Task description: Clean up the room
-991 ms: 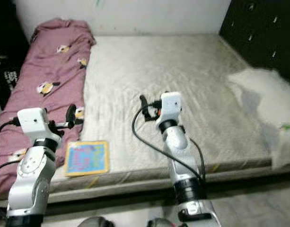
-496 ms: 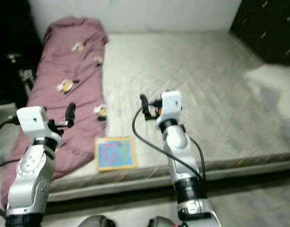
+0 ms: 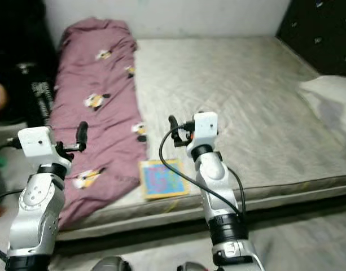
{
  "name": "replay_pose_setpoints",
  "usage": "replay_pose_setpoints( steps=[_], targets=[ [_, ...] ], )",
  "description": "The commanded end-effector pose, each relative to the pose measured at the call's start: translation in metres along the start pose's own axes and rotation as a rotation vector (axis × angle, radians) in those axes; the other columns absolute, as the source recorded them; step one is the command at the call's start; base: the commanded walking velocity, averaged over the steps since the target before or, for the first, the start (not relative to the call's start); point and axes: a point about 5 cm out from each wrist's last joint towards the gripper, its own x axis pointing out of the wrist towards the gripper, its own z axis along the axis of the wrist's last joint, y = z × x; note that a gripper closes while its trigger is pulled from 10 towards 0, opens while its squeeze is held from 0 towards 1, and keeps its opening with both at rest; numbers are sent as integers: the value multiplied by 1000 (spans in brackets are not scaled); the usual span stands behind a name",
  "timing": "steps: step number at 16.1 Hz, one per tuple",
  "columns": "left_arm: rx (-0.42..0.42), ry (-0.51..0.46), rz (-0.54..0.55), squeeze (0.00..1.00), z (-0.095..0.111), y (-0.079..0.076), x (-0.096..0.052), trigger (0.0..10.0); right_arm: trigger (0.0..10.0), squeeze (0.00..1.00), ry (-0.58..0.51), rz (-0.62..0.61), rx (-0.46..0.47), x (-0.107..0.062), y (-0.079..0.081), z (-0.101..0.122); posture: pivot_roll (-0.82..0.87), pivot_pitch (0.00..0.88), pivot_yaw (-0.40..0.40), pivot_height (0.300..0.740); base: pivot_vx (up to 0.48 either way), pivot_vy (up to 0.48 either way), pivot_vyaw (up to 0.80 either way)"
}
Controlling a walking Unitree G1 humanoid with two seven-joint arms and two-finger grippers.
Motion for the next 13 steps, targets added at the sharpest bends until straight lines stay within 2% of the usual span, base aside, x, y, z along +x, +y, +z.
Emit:
replay_pose_setpoints(
  steps=[1,3,4,8,10,13],
  targets=[
    [19,4,11,0,-2,4,-3,10000,10000,0,-4,-34,-13,-3,-9,1,10,23,-7,740,0,0,0],
    [57,32,28,0,-9,16,-9,10000,10000,0,9,-43,-21,-7,-13,-2,6,21,-13,740,0,0,0],
    [57,39,26,0,-11,16,-9,10000,10000,0,18,-46,-21,-8,-14,-4,5,23,-9,740,0,0,0],
    [53,34,11,0,-10,12,-8,10000,10000,0,23,-48,-19,-8,-13,-6,8,17,-3,740,0,0,-592],
    [42,7,2,0,-6,7,-3,10000,10000,0,15,-47,-18,-6,-12,-4,12,17,1,740,0,0,0],
    [47,20,-4,0,-9,9,-7,10000,10000,0,7,-47,-15,-3,-9,-2,12,23,5,740,0,0,0]
  ],
)
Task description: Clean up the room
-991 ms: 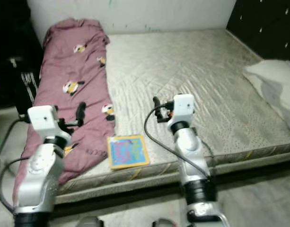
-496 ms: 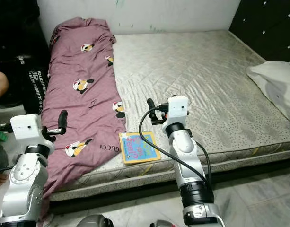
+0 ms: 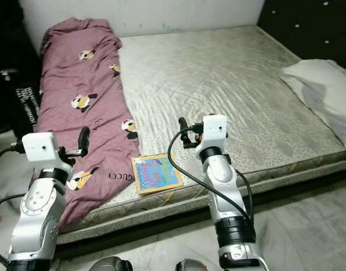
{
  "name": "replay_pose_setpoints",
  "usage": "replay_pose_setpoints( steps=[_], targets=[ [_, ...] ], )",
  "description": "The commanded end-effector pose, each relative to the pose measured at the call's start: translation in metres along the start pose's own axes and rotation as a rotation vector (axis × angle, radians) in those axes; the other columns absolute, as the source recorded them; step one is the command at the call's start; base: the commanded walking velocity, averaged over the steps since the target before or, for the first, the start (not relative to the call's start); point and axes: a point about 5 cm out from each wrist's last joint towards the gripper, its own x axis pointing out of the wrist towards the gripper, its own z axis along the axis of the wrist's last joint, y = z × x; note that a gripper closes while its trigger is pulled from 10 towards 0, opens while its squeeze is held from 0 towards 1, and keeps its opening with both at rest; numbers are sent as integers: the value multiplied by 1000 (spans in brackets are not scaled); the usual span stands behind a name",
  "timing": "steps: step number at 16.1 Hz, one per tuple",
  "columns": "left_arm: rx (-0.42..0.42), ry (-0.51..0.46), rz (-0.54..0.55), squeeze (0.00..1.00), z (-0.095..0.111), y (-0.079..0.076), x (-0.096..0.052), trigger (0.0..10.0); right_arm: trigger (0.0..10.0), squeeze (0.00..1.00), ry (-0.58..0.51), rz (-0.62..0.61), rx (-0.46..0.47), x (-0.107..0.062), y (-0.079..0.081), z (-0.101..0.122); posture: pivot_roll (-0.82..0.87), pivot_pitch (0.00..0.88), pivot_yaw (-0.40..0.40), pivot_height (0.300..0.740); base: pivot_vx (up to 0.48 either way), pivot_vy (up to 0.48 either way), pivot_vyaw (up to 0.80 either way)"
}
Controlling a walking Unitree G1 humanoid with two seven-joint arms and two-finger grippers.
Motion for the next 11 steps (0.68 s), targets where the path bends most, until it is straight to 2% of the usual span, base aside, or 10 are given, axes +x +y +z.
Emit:
replay_pose_setpoints(
  steps=[1,3,8,11],
  targets=[
    [10,-3,-5,0,1,3,-1,10000,10000,0,-14,2,-4,4,1,4,14,29,3,740,0,0,0],
    [7,-9,-3,0,2,3,0,10000,10000,0,-14,2,-3,4,1,5,12,35,0,740,0,0,-725],
    [8,-7,-9,0,2,1,2,10000,10000,0,-12,-5,-7,3,0,4,9,42,2,740,49,324,0],
    [10,-8,-11,0,2,0,2,10000,10000,0,-13,-8,-7,3,-1,4,8,41,0,740,0,0,0]
  ],
)
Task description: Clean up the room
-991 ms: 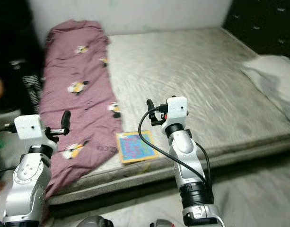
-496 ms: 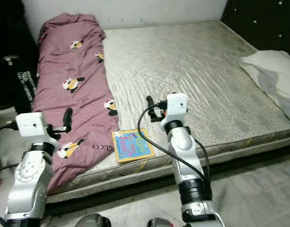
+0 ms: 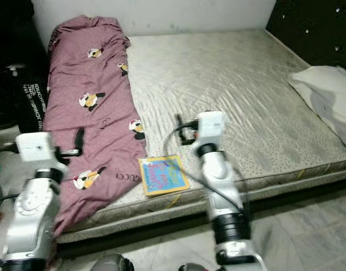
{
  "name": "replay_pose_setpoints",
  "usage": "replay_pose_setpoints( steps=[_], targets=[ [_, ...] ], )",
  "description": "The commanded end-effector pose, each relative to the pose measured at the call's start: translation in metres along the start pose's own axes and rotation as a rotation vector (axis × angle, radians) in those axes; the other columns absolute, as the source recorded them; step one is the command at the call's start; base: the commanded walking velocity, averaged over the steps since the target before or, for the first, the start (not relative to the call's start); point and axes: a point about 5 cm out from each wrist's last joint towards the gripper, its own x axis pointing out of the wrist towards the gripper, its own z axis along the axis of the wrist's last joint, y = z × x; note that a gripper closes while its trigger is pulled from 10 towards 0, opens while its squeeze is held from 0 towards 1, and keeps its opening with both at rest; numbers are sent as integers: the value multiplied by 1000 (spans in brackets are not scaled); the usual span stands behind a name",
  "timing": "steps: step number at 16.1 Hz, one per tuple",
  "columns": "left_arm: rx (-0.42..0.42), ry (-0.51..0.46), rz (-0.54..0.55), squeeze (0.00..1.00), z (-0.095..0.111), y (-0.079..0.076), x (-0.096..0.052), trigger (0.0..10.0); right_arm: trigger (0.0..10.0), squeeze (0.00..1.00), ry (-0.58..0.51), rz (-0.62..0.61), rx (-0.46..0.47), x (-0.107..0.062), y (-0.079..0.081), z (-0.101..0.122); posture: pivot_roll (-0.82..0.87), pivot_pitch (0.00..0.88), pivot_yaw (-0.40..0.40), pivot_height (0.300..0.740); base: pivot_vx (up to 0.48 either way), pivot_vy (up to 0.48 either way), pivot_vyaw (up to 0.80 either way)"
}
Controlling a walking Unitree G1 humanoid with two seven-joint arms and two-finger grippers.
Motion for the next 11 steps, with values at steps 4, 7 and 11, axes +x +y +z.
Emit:
replay_pose_setpoints(
  steps=[4,7,11],
  targets=[
    [-3,2,-19,0,-1,-5,1,10000,10000,0,3,-31,-11,-1,-10,0,9,38,-2,740,0,0,0],
    [-2,-1,-19,0,-1,-6,1,10000,10000,0,4,-28,-13,-1,-9,0,9,36,-3,740,0,0,0],
    [-12,-26,-66,0,2,-12,0,10000,10000,0,7,-25,-17,-2,-9,-1,7,32,-3,740,161,0,0]
  ],
)
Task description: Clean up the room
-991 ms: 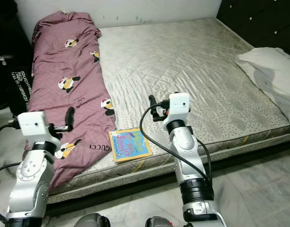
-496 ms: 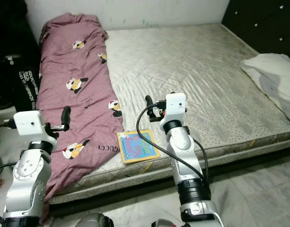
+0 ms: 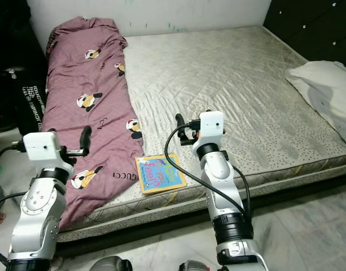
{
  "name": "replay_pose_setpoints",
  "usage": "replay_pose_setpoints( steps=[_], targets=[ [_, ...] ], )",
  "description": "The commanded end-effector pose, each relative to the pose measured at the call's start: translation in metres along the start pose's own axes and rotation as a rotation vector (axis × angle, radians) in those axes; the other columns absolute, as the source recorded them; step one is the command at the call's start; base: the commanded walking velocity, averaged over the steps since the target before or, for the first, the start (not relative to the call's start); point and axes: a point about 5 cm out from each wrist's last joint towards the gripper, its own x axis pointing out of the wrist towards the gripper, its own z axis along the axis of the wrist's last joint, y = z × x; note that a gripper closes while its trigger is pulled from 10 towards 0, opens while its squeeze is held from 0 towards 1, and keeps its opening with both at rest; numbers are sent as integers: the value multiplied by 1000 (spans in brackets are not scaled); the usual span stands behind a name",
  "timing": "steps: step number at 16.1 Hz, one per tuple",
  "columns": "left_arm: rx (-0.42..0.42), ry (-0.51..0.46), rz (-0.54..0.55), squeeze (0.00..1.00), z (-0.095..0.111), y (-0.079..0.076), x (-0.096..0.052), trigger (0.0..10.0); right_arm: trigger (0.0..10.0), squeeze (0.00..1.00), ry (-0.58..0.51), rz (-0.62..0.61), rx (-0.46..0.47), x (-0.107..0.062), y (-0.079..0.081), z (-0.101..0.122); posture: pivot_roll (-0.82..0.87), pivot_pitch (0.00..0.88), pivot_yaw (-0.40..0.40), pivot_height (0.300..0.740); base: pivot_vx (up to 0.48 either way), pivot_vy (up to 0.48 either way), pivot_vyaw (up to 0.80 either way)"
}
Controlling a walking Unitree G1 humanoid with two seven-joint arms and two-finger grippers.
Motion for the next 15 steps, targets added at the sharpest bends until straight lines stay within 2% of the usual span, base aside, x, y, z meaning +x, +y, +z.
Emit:
replay_pose_setpoints(
  steps=[1,7,15],
  targets=[
    [-1,-9,-9,0,2,0,0,10000,10000,0,7,-7,-6,-1,-2,-2,8,32,-4,740,311,0,0],
    [-3,-9,-13,0,2,-2,2,10000,10000,0,9,-10,-11,-1,-3,-2,10,31,-3,740,258,0,0],
    [2,2,17,0,1,0,3,10000,10000,0,13,-21,-9,-1,-5,-2,8,44,1,740,0,0,0]
  ],
)
